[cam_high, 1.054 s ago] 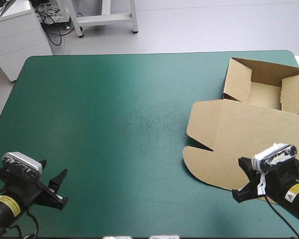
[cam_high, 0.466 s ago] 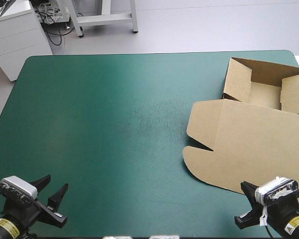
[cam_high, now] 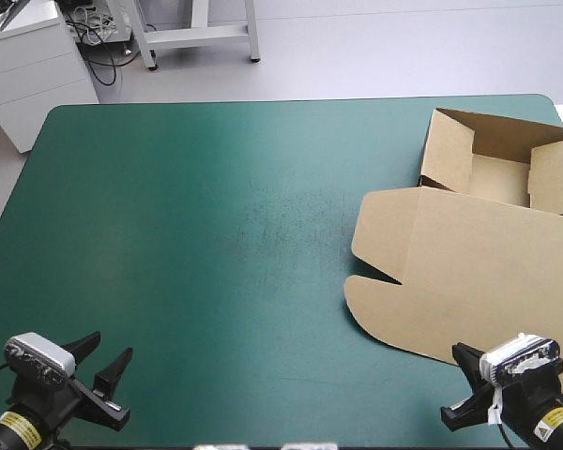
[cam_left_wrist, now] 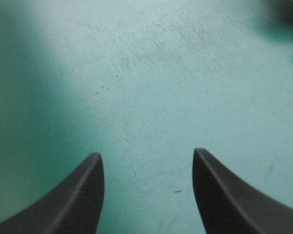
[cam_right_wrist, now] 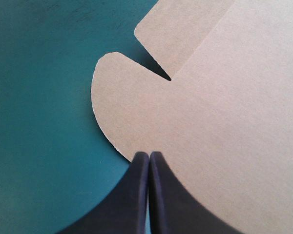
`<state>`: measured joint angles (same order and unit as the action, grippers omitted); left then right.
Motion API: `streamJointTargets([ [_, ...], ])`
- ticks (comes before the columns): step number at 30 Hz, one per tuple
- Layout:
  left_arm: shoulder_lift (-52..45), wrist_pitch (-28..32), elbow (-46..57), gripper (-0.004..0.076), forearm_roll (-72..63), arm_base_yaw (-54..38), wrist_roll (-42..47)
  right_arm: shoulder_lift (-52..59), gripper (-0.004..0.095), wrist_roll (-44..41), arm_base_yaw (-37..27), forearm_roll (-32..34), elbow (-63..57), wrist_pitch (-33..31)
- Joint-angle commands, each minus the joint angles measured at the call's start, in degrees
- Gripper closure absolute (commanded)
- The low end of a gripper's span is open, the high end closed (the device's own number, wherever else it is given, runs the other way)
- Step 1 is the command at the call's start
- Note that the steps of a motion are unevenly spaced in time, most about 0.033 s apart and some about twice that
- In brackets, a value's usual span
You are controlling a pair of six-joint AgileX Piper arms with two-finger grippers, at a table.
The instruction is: Fold the box
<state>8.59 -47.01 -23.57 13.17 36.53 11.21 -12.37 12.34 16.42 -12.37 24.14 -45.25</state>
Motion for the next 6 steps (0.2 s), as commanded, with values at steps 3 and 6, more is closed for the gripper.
streamJointTargets([
  [3, 0.88, 4.14, -1.43, 0.0338, 0.22, 0.26, 1.27, -0.60, 0.0931, 0.01, 0.28, -0.76, 1.45, 3.98],
  [6, 0.88, 4.14, -1.43, 0.0338, 0.22, 0.26, 0.97, -0.60, 0.0931, 0.01, 0.28, -0.76, 1.45, 3.98],
])
